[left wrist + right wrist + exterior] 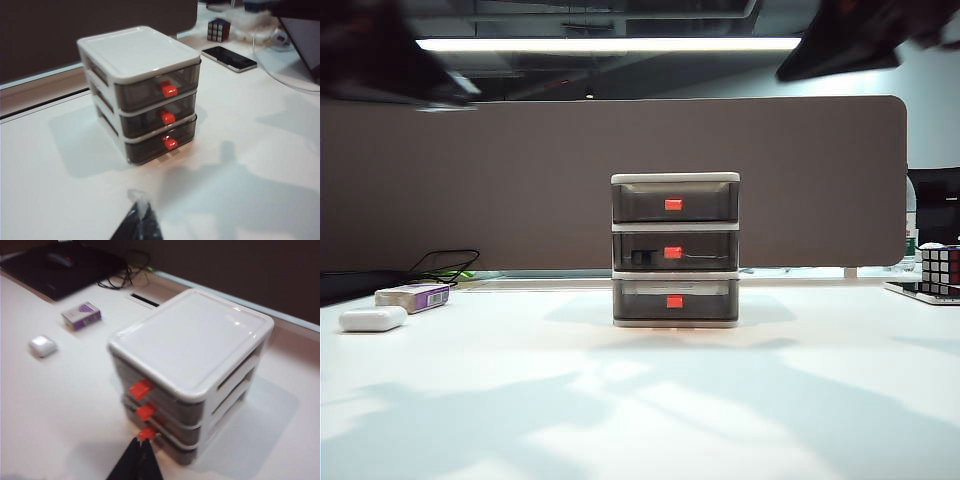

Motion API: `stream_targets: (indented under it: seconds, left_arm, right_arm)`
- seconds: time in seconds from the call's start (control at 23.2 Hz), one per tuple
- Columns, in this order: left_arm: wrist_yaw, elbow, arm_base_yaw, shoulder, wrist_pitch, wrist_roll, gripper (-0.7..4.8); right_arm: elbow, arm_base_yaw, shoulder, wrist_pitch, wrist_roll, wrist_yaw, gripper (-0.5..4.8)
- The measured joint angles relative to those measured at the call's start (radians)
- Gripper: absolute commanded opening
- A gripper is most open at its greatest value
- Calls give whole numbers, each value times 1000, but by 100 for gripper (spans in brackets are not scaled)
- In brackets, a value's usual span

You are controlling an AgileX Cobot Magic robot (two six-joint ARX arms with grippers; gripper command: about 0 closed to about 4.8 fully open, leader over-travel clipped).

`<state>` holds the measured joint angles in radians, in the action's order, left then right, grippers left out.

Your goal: Open the second layer of the drawer on the table, pick up the transparent tape on the table and put it in, and finally close the drawer.

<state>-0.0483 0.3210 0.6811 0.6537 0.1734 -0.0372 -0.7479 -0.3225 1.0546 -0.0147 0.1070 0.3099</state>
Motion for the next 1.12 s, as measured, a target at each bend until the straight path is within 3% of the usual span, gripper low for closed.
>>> stream_targets:
  seconds: [0.17,0.39,0.82,1.12]
  left_arm:
    - [-89,-144,46,-340,-89,106,-6]
    - [-146,-249,58,-652,-240,144,-6]
    - [-173,-320,58,-653,-245,136,-6]
    - [-188,-319,21,-652,-240,50,-6]
  right_arm:
    - [245,0,-277,0,-67,-64,-5]
    - [492,0,-554,3,-145,-109,-5]
    - [734,-30,-895,43,-196,-201,-5]
    - [741,-29,-1013,108,-161,-304,-5]
